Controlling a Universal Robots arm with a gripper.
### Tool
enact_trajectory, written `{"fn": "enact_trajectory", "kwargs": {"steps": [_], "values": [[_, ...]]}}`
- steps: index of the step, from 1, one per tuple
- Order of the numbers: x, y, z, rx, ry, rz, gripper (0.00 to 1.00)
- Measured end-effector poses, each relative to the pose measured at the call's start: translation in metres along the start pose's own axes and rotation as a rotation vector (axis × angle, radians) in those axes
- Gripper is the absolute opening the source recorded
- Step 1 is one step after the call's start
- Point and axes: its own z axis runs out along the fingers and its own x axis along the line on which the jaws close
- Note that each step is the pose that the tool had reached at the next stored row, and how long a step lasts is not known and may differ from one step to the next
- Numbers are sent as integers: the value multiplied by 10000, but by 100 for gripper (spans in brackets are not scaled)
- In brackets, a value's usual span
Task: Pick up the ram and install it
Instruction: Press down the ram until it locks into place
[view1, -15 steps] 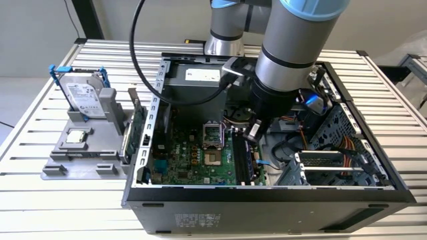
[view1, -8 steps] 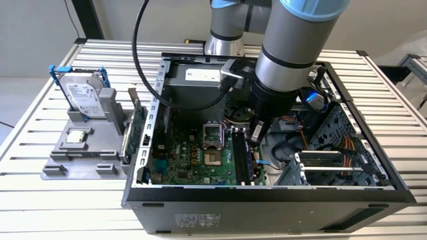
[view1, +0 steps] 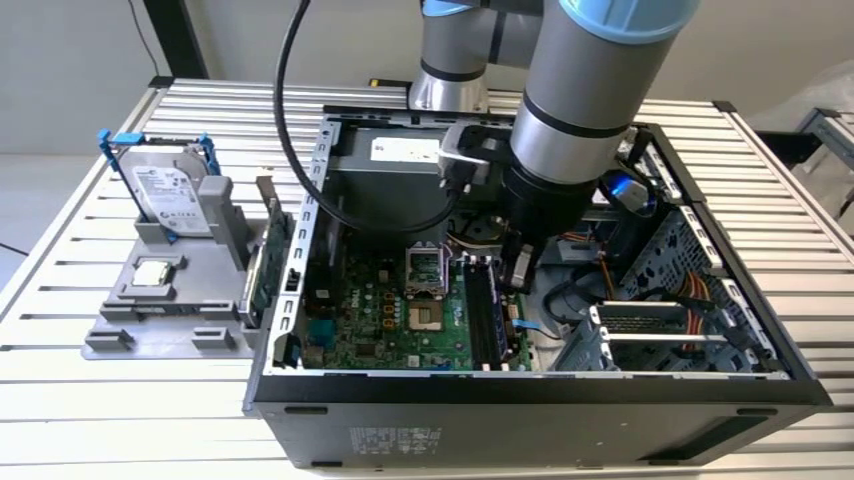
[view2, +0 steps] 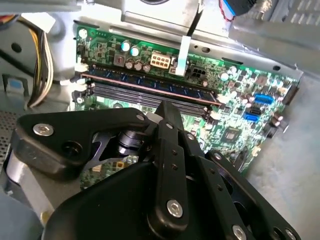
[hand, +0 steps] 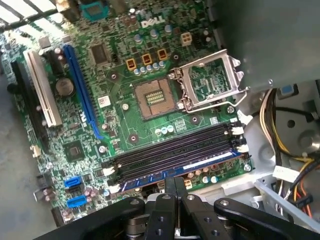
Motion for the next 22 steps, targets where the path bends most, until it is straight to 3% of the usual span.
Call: {"fn": "enact_trajectory", "kwargs": {"steps": [22], "values": [[-3, 1, 14, -12, 33, -3140, 0]]}}
